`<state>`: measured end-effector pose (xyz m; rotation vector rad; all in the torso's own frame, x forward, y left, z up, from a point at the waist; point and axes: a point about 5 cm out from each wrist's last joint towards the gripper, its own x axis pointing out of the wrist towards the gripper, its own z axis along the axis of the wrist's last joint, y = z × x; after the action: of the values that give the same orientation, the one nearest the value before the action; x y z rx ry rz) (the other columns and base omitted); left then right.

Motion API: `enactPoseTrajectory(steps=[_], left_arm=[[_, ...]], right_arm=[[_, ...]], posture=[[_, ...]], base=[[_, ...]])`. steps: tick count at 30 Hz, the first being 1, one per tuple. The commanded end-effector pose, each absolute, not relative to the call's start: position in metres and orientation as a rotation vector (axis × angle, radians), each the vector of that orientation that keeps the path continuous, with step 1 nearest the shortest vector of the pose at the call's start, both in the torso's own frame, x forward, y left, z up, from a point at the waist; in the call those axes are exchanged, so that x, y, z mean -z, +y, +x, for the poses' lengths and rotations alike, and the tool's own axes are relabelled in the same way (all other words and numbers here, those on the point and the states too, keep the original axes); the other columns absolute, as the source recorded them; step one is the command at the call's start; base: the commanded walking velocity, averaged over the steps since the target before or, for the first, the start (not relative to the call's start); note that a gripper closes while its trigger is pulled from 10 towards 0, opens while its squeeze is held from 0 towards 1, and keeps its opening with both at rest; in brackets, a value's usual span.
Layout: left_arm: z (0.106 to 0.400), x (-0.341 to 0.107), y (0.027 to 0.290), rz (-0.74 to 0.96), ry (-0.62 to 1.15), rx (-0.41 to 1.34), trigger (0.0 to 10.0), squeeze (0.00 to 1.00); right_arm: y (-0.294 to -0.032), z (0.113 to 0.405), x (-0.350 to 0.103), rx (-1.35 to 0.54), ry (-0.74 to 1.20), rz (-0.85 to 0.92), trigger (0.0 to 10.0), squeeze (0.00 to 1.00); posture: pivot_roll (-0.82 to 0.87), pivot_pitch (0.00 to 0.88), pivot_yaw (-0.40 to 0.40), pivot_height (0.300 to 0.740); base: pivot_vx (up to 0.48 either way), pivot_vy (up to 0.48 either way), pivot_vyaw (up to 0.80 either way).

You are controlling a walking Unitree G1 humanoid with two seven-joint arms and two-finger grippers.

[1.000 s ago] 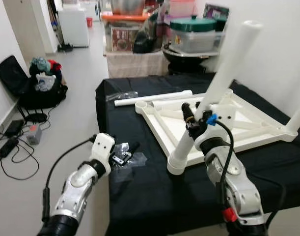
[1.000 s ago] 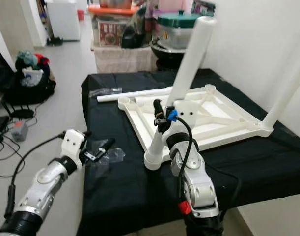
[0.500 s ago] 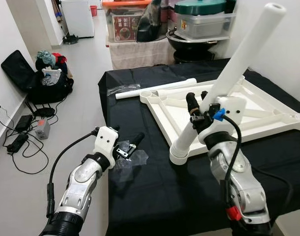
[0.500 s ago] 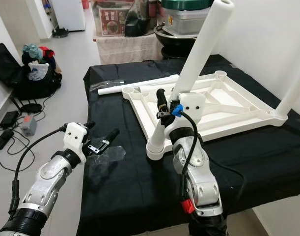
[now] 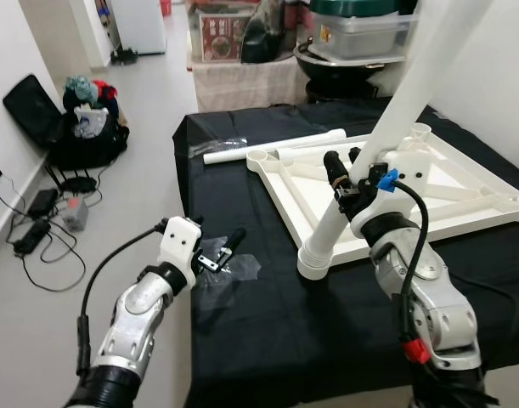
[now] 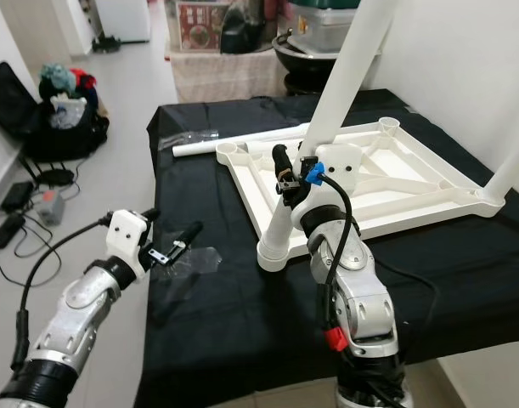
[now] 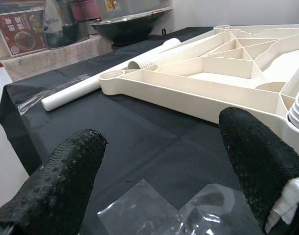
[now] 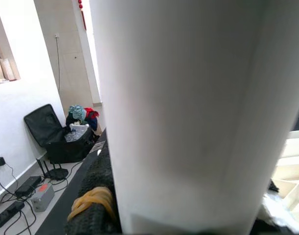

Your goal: Building children table

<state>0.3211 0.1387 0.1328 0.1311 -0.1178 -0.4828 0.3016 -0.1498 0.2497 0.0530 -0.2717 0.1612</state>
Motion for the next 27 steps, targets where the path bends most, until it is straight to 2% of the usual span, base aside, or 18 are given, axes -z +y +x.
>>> enactPoseTrajectory(steps=[1, 27], left_arm=[[0.3201, -0.1306, 0.1387, 0.142, -0.111, 0.486, 10.0, 0.0], [0.3201, -0.1306, 0.1387, 0.142, -0.111, 0.486, 10.0, 0.0]], right_arm=[[-0.1559, 0.303, -0.2326, -0.117, -0.199, 0.045, 10.0, 0.0], [-0.1559, 0.303, -0.2326, -0.117, -0.199, 0.045, 10.0, 0.0]], posture=[[0.03, 0.0, -0.051, 0.74], [0.03, 0.0, -0.051, 0.74]], base=[[0.0, 0.0, 0.0], [0.0, 0.0, 0.0]])
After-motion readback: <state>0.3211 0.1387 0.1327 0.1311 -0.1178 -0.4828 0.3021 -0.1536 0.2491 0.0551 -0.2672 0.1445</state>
